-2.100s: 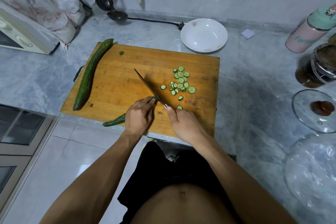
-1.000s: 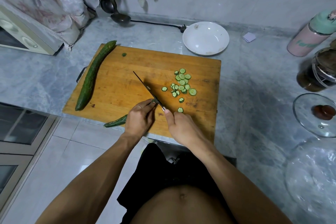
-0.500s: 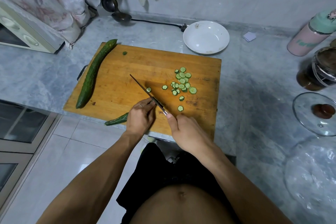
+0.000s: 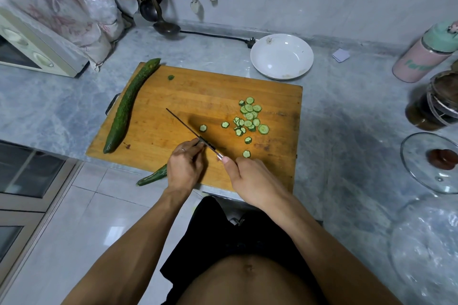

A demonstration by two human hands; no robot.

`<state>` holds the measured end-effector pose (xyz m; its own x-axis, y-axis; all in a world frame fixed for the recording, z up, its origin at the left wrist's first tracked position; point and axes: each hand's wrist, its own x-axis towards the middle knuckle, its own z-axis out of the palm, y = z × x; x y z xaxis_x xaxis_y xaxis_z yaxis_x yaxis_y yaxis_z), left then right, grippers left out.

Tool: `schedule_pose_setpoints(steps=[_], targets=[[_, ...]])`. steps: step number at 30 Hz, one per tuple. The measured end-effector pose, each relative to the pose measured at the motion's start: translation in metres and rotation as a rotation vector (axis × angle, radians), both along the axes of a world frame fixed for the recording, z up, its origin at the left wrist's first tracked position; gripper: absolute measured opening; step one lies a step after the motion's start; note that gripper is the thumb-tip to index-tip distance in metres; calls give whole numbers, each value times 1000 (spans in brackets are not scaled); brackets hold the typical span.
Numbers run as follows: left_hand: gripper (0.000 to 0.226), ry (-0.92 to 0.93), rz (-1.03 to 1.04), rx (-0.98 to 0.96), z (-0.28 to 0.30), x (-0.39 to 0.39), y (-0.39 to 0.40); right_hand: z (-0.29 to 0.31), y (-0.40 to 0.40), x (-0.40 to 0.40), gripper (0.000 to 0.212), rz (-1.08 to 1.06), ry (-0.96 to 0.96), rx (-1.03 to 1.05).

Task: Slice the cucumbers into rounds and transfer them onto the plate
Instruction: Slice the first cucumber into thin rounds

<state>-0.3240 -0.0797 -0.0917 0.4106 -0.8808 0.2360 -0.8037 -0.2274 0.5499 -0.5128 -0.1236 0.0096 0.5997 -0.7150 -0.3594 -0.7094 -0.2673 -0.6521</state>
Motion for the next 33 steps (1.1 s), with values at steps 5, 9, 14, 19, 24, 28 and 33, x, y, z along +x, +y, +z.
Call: schedule_pose_setpoints(steps=[5, 9, 14, 19, 24, 28, 33], targets=[[26, -50, -31, -9, 5, 26, -6, 2, -9, 21, 52, 34, 12, -27], [25, -41, -6, -5, -2, 30, -7, 0, -9, 31, 52, 45, 23, -37], [18, -48, 26, -42, -3, 22, -12, -1, -6, 35, 49, 31, 15, -33], [27, -91, 21, -66, -10, 24, -10, -12, -11, 54, 49, 9, 6, 3], [28, -66, 16, 3, -10, 26, -7, -24, -17, 59, 51, -16, 1, 37], [33, -27, -53, 62, -4, 37, -4, -27, -25, 56, 59, -46, -11, 73], [29, -30, -18, 18, -4, 34, -1, -28, -35, 43, 66, -136, -42, 132]])
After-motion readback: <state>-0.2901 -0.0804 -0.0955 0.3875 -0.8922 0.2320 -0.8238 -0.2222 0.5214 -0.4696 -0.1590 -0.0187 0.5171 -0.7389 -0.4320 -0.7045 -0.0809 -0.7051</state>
